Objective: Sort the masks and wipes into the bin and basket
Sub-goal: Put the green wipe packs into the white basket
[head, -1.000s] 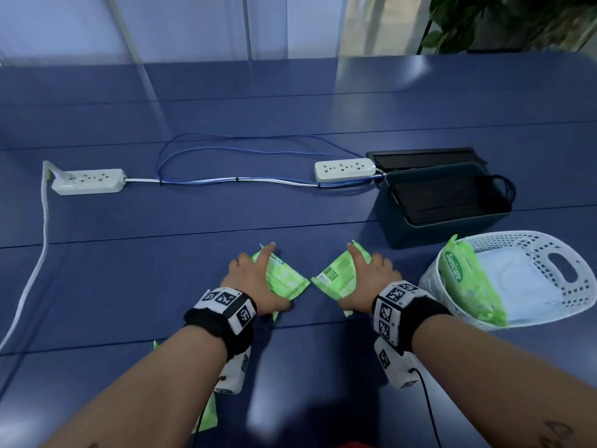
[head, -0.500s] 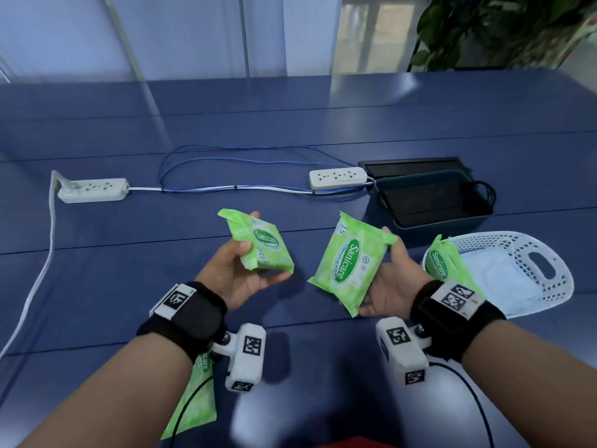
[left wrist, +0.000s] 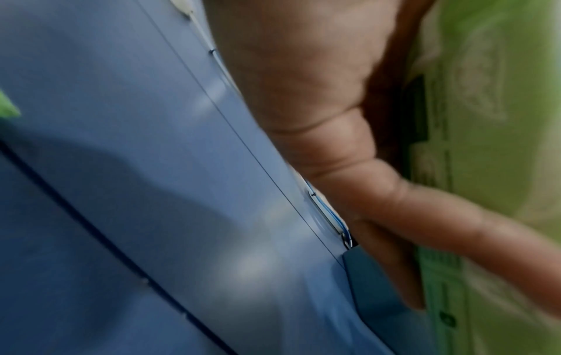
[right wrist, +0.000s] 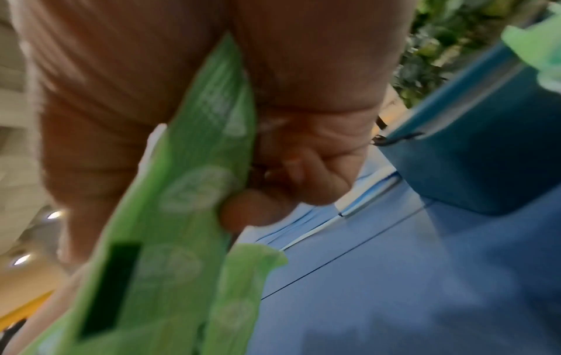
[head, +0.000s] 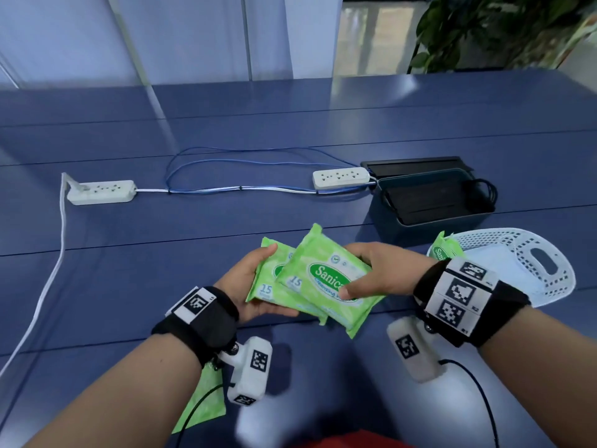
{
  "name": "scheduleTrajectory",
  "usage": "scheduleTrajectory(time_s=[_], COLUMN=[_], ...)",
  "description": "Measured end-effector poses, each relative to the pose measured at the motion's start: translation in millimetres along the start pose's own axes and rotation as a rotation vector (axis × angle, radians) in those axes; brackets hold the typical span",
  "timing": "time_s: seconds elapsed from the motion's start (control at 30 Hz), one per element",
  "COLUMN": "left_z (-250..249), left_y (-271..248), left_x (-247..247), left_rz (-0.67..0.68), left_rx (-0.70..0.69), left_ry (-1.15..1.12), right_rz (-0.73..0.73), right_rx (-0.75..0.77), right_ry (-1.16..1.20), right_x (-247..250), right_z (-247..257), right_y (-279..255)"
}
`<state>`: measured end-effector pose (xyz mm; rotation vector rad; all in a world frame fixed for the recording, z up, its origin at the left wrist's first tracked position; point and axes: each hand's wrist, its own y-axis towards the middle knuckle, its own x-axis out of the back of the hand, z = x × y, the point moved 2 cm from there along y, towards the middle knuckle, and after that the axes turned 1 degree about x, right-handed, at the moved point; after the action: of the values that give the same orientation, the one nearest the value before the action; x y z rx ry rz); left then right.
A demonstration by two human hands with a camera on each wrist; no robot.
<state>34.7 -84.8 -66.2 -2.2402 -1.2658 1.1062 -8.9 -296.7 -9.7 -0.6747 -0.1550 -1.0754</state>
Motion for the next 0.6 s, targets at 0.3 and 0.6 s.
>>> scheduleTrajectory(time_s=[0.3,0.6], left_z=[1,1], left_y=[-10,-12], left_x=[-23,-48], left_rz=[0.287,0.081], left_rx=[-0.088,-0.291], left_ry=[0.395,0.372], right_rz=[-0.089,-0.488], right_rx=[0.088,0.024], right_ry=[-0.036,0.042], right_x=[-17,-25], right_z=[-5,-34], right_y=[-3,-29])
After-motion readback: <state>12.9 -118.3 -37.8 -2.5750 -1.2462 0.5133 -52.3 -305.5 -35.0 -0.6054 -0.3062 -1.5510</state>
